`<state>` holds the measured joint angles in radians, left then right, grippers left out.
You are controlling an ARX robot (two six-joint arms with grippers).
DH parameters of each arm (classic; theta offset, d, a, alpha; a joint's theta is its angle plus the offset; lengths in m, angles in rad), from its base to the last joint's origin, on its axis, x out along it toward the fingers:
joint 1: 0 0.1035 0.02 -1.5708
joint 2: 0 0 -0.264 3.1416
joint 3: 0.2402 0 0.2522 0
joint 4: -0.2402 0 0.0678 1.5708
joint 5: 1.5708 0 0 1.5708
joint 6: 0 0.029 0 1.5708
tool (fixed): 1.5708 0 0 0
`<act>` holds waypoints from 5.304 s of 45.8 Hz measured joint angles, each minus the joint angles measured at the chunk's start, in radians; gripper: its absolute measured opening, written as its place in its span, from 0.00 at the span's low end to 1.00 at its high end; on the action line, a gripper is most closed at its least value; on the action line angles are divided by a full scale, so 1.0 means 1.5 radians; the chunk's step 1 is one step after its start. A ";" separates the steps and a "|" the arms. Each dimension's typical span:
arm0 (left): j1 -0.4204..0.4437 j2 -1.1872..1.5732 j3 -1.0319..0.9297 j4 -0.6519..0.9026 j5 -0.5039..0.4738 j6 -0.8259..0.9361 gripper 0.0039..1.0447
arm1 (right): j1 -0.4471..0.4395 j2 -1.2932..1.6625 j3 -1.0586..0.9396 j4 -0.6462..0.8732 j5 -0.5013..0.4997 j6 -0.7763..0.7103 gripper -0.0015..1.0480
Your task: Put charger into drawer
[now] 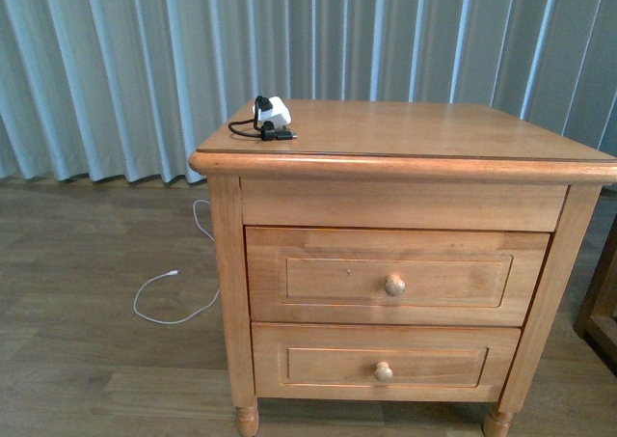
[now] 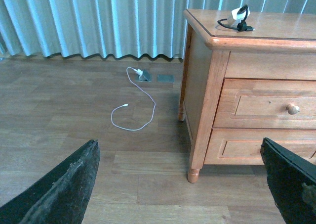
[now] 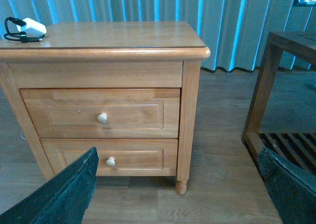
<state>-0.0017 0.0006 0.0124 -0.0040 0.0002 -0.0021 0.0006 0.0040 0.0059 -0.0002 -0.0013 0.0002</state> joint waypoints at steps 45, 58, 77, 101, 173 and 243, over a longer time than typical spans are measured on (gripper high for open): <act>0.000 0.000 0.000 0.000 0.001 0.000 0.94 | -0.042 0.096 0.046 -0.104 -0.189 0.001 0.92; 0.000 0.000 0.000 0.000 0.000 0.000 0.94 | 0.042 0.504 0.135 0.151 -0.152 -0.009 0.92; 0.000 0.000 0.000 0.000 0.000 0.000 0.94 | 0.116 1.033 0.349 0.437 -0.045 -0.032 0.92; 0.000 0.000 0.000 0.000 0.000 0.000 0.94 | 0.161 1.455 0.665 0.519 0.122 -0.024 0.92; 0.000 0.000 0.000 0.000 0.000 0.000 0.94 | 0.224 1.604 0.857 0.499 0.140 0.025 0.76; 0.000 0.000 0.000 0.000 0.000 0.000 0.94 | 0.214 1.295 0.479 0.366 -0.021 0.009 0.20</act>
<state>-0.0017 0.0006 0.0124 -0.0040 -0.0002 -0.0021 0.3222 1.9472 0.7246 0.5488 -0.0326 0.0143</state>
